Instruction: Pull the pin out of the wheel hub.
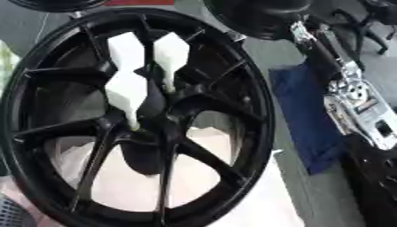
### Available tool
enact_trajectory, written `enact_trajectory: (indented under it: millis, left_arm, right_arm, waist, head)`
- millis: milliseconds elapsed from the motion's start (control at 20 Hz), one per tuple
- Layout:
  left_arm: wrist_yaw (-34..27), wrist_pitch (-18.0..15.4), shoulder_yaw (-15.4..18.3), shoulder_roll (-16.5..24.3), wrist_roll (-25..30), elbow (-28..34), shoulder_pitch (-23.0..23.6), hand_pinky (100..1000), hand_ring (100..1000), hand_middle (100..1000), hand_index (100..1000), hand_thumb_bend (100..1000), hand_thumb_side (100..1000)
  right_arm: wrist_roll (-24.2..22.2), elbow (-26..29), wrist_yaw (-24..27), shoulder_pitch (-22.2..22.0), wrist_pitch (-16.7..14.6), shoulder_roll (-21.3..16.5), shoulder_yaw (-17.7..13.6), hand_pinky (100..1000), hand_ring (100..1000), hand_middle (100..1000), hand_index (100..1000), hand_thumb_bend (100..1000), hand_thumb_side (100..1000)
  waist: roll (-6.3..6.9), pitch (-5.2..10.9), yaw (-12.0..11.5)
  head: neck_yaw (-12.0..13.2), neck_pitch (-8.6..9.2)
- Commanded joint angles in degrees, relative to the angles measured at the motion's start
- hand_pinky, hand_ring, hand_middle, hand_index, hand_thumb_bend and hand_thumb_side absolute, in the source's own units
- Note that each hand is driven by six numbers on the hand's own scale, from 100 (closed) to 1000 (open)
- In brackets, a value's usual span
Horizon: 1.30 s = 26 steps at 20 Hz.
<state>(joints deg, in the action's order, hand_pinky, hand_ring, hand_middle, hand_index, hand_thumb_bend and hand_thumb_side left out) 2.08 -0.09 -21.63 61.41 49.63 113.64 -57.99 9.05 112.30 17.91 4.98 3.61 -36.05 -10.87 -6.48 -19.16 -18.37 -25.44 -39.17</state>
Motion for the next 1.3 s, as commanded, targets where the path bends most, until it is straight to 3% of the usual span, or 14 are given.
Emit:
enact_trajectory:
  millis: [50,500,1000,1300]
  left_arm:
    - [-0.15,0.94,-2.15,-1.72,2.11,-1.39,-3.34,762,652,692,818,462,736]
    - [1.20,0.20,-8.40,-8.68,2.34,-8.30,-9.37,760,646,694,822,453,737]
    - [1.17,0.06,-11.53,-14.63,2.34,-12.36,-13.04,755,636,684,821,448,736]
    - [1.46,0.79,-11.75,-17.51,2.34,-14.18,-14.02,754,640,690,826,449,727]
  right_arm:
    - [-0.23,0.47,-0.03,0.23,0.06,-1.98,-0.18,947,691,627,739,100,629]
    - [-0.77,0.13,0.09,0.50,0.23,-1.63,0.25,949,691,628,739,100,634]
    - [-1.39,-0.23,0.56,1.32,0.35,-1.19,0.75,950,690,629,739,100,638]
    - [-1.92,-0.39,1.14,2.56,0.42,-1.09,1.13,951,690,629,739,100,639]
  waist:
    - [0.46,1.02,0.12]
    - [0.51,1.07,0.96]
    - [0.92,1.25,1.90]
    - [1.51,1.20,3.00]
  head:
    - [-0.35,0.69]
    - [0.01,0.79]
    - [1.39,1.06]
    - [3.27,1.39]
